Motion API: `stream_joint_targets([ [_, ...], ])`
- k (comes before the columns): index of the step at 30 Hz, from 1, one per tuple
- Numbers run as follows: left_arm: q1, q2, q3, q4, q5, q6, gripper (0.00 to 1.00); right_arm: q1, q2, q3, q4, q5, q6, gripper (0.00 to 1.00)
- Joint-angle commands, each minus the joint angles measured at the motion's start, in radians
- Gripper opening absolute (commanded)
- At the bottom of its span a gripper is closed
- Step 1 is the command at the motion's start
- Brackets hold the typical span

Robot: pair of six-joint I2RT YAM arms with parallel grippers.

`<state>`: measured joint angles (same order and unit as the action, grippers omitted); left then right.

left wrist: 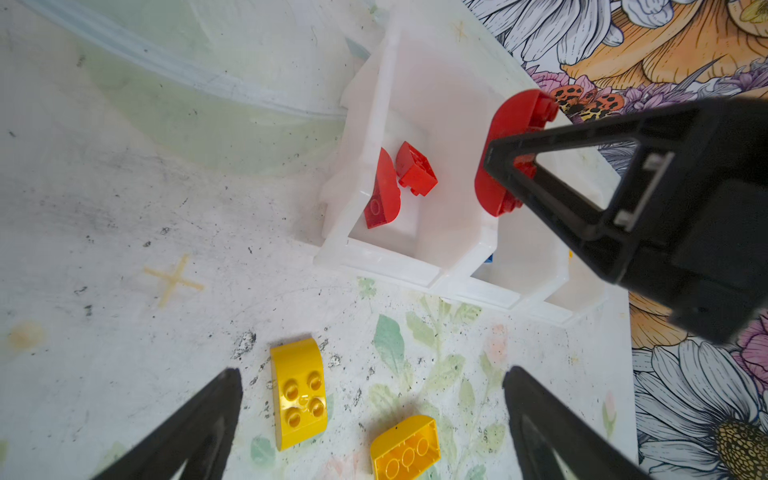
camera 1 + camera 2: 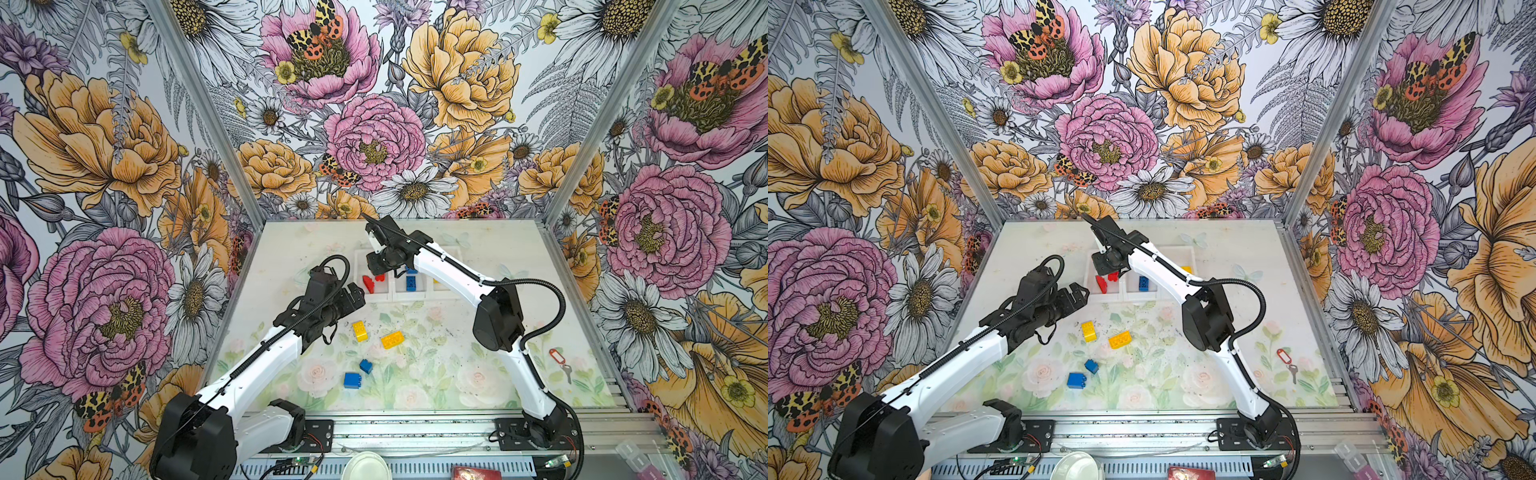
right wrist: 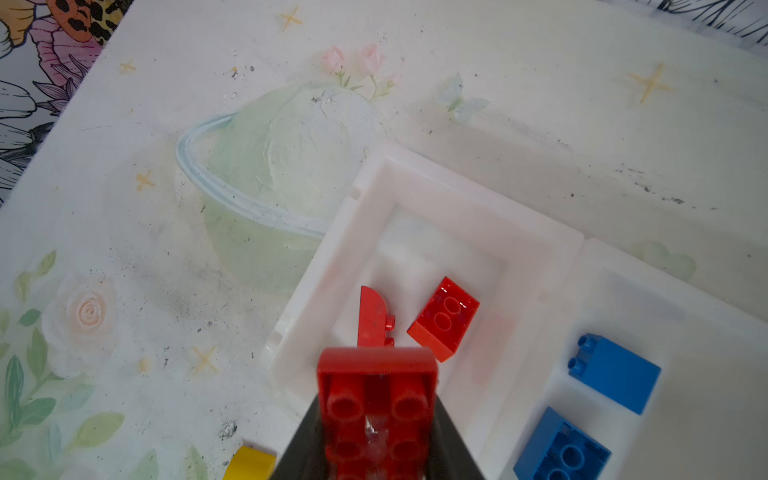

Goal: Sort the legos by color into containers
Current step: 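Carry the red 2x4 brick with the right gripper into the red compartment and release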

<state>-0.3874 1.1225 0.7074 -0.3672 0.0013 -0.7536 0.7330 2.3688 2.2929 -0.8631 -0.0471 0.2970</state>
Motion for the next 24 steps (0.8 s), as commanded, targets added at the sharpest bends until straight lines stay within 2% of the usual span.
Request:
stream_joint_targets([
  [1, 0.008, -0.022, -0.013, -0.005, -0.009, -0.001, 0.99, -0.004, 0.052, 0.076, 0.001, 0.0, 0.001, 0.23],
  [7, 0.007, -0.014, -0.016, -0.009, -0.009, 0.0, 0.99, -0.009, 0.108, 0.134, 0.002, 0.0, 0.0, 0.28],
  [11, 0.007, -0.005, -0.016, -0.023, -0.011, 0.001, 0.99, -0.01, 0.113, 0.137, 0.002, -0.006, -0.001, 0.4],
  [15, 0.006, 0.005, -0.014, -0.034, -0.014, 0.0, 0.99, -0.01, 0.109, 0.135, 0.001, -0.013, -0.004, 0.45],
  [24, -0.009, 0.028, 0.004, -0.061, -0.029, 0.0, 0.99, -0.009, 0.068, 0.124, -0.001, -0.019, -0.009, 0.49],
])
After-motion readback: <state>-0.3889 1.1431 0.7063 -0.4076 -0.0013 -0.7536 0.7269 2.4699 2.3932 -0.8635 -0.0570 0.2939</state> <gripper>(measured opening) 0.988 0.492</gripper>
